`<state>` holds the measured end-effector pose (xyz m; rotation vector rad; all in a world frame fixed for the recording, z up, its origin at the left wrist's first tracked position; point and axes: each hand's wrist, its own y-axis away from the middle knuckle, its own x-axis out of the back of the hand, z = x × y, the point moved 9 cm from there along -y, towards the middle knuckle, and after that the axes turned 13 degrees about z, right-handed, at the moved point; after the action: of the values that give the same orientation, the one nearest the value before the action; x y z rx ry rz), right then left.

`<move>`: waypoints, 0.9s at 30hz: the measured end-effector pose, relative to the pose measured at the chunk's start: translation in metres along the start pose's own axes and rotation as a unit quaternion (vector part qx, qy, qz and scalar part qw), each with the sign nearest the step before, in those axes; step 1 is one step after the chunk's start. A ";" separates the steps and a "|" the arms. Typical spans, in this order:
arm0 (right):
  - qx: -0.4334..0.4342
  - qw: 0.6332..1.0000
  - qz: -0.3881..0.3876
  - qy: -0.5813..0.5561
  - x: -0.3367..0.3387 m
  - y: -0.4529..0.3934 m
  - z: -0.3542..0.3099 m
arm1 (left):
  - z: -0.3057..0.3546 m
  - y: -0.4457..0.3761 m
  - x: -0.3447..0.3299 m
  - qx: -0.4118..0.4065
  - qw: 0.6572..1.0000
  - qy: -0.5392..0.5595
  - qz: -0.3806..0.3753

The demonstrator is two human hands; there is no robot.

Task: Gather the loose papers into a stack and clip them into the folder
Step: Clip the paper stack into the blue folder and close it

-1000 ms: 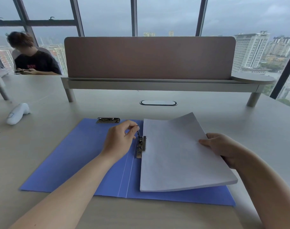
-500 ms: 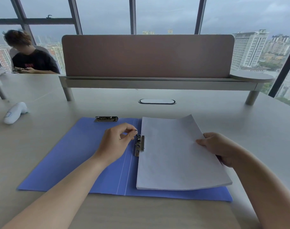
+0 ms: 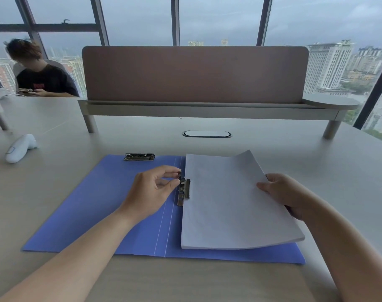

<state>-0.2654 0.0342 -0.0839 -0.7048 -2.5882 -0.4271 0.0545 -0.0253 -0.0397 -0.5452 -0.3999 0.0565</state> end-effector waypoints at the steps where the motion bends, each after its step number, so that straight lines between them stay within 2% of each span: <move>1: 0.003 1.000 0.003 0.004 0.000 -0.001 0.000 | 0.000 0.000 0.000 -0.002 1.000 0.003 0.000; 5: 0.022 0.999 0.019 0.034 0.003 -0.005 -0.002 | -0.003 0.003 0.001 -0.014 1.000 -0.013 -0.011; 9: 0.068 0.987 0.057 0.130 0.004 -0.007 -0.009 | -0.014 0.005 0.003 -0.016 0.999 -0.036 -0.027; 14: 0.111 0.948 0.128 0.270 0.015 0.002 -0.023 | -0.010 0.006 0.000 -0.053 0.997 -0.044 -0.031; 19: 0.140 0.901 0.159 0.379 0.020 0.012 -0.023 | -0.009 0.010 -0.007 -0.102 0.991 -0.070 -0.057; 27: 0.172 0.885 0.152 0.406 0.006 0.019 -0.028 | -0.002 0.018 -0.013 -0.171 0.969 -0.158 -0.080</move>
<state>-0.2511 0.0414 -0.0535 -0.6110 -1.6615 -0.1061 0.0445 -0.0126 -0.0553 -0.8461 -0.7723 -0.0851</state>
